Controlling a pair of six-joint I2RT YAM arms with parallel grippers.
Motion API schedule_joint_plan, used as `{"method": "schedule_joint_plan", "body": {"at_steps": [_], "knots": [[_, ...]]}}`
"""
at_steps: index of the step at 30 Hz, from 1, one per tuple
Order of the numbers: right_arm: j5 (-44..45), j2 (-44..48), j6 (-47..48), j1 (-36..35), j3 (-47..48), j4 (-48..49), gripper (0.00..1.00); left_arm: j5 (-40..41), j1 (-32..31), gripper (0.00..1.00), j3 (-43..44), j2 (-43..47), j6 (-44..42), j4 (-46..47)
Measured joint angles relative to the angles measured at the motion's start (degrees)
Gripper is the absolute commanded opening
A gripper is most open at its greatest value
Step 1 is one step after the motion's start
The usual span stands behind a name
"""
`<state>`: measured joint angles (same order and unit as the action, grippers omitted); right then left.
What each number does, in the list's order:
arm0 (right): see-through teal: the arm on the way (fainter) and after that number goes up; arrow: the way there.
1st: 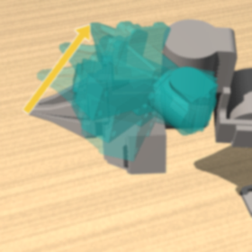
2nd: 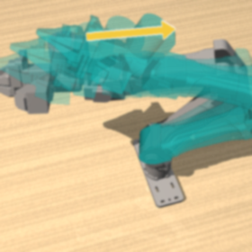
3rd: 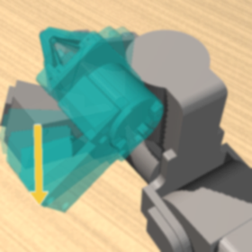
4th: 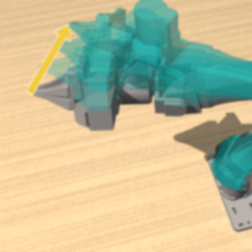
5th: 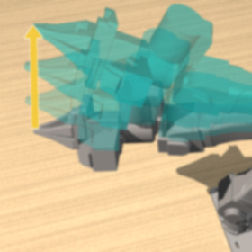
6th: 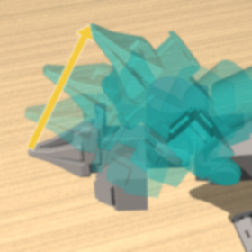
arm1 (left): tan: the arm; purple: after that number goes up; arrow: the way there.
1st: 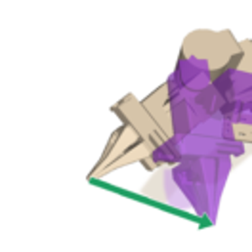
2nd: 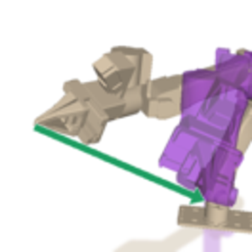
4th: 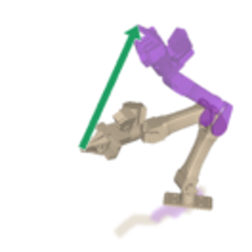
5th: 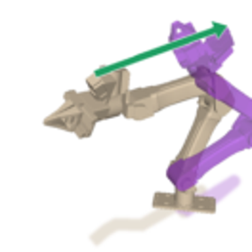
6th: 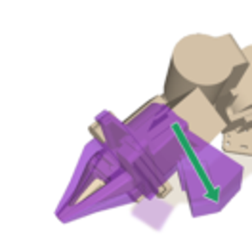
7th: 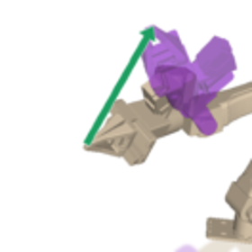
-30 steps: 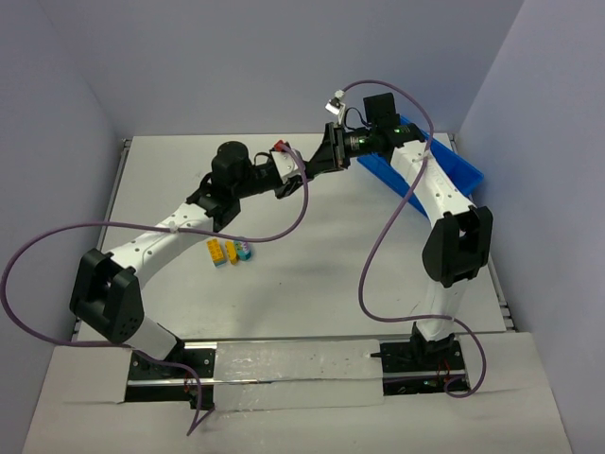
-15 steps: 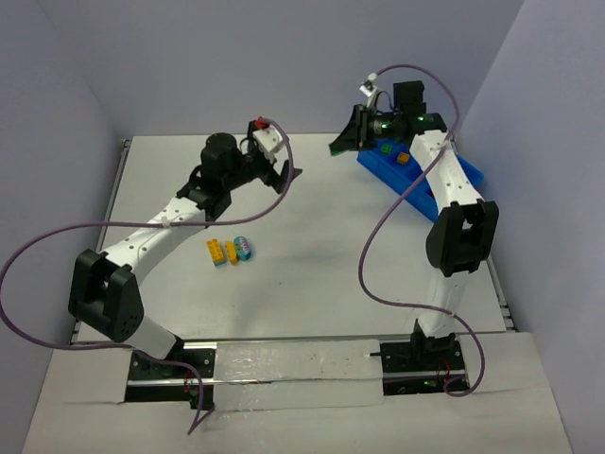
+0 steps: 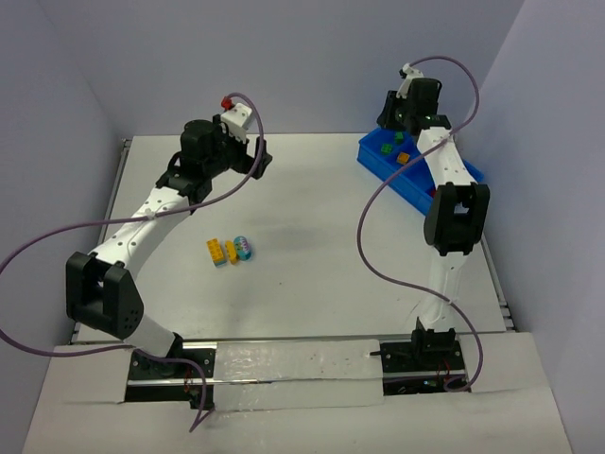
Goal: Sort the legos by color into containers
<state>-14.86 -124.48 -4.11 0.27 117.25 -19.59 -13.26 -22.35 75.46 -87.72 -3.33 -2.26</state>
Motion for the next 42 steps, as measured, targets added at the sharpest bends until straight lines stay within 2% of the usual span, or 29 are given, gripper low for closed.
{"method": "schedule_joint_plan", "body": {"at_steps": [10, 14, 16, 20, 28, 31, 34, 35, 37, 39, 42], "knots": [[6.9, -10.1, 0.8, 0.7, 4.3, 4.0, 0.07, 3.7, 2.9, 0.99, -1.2, 0.0, 1.4, -2.8], [7.3, -11.1, 0.8, 0.7, 4.6, 4.4, 0.18, 4.4, 3.1, 0.99, -2.9, 0.0, 1.1, -3.5], [7.3, -11.1, 0.8, 0.7, 4.6, 4.6, 0.29, 4.5, 3.3, 0.99, -3.7, 0.0, 0.8, -4.1], [7.4, -11.1, 0.8, 0.7, 4.6, 4.8, 0.38, 4.0, 4.8, 0.99, -4.7, 0.0, 0.1, -5.6], [7.4, -11.1, 0.6, 0.7, 4.5, 4.8, 0.60, -3.0, 7.9, 0.99, -4.9, 0.5, -4.9, -10.1], [6.5, -11.1, 0.5, 0.7, 4.5, 4.6, 0.64, -7.4, 8.5, 0.99, -5.3, 1.3, -9.9, -13.7], [5.5, -11.0, 0.4, 0.7, 4.3, 4.5, 0.73, -13.1, 8.9, 0.99, -5.3, 2.1, -17.6, -18.8], [5.1, -10.9, 0.2, 0.7, 4.1, 4.3, 0.76, -15.1, 9.0, 0.99, -5.3, 2.5, -21.7, -21.1], [4.3, -10.2, -0.2, 0.7, 3.6, 3.7, 0.90, -18.8, 9.1, 0.98, -5.4, 3.2, -30.5, -26.2], [3.4, -8.9, -0.7, 0.7, 2.8, 3.0, 0.98, -22.1, 9.2, 0.98, -5.4, 3.6, -40.9, -32.3], [2.1, -5.8, -1.0, 0.7, 1.2, 2.2, 1.00, -25.1, 9.3, 0.93, -4.9, 2.9, -55.0, -41.8]]}}
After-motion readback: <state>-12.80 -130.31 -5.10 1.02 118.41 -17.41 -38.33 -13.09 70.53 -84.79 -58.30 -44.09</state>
